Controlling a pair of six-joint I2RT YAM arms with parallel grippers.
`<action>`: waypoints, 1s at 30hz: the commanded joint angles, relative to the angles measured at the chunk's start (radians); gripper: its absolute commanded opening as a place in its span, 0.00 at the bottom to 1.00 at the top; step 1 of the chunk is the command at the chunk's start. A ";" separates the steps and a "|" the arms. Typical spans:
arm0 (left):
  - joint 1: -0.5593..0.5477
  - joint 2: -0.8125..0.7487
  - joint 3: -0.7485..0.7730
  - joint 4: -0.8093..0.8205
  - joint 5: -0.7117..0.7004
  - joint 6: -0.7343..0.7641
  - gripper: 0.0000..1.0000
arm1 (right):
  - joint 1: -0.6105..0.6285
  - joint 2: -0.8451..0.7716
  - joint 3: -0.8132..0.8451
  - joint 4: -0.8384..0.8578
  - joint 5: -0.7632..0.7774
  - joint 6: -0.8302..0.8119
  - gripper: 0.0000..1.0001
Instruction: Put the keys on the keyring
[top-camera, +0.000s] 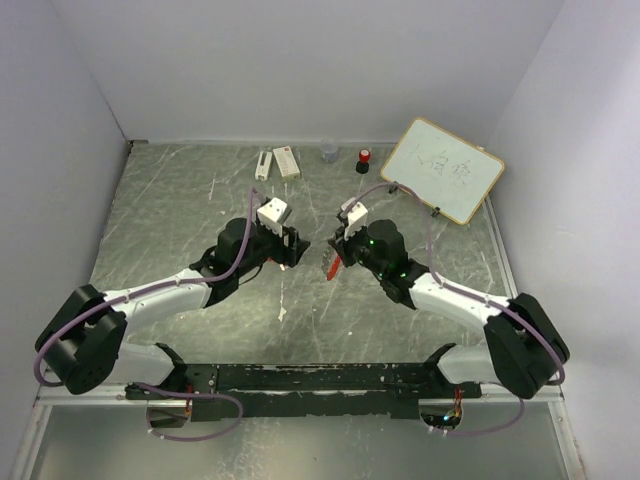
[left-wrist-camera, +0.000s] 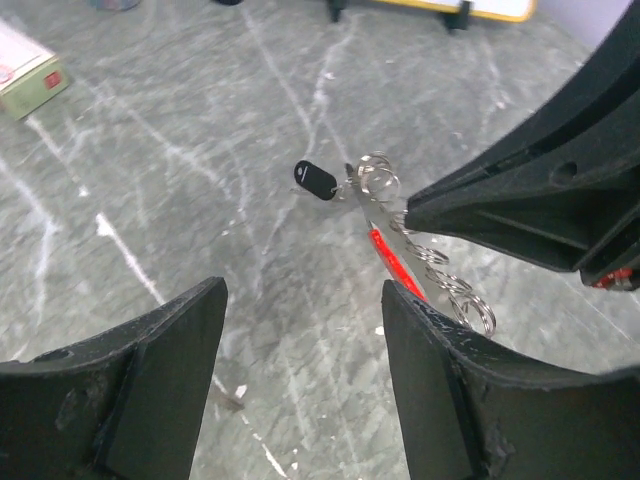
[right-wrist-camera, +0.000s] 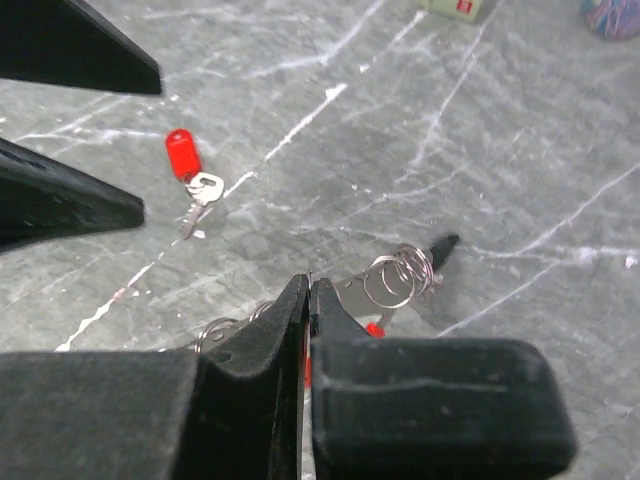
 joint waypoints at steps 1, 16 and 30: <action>0.006 -0.004 -0.023 0.135 0.240 0.068 0.76 | 0.001 -0.098 -0.052 0.110 -0.088 -0.092 0.00; 0.005 -0.018 -0.083 0.272 0.384 0.135 0.79 | 0.002 -0.281 -0.097 0.104 -0.342 -0.173 0.00; 0.004 -0.088 -0.244 0.612 0.473 0.158 0.48 | 0.001 -0.330 -0.100 0.058 -0.422 -0.189 0.00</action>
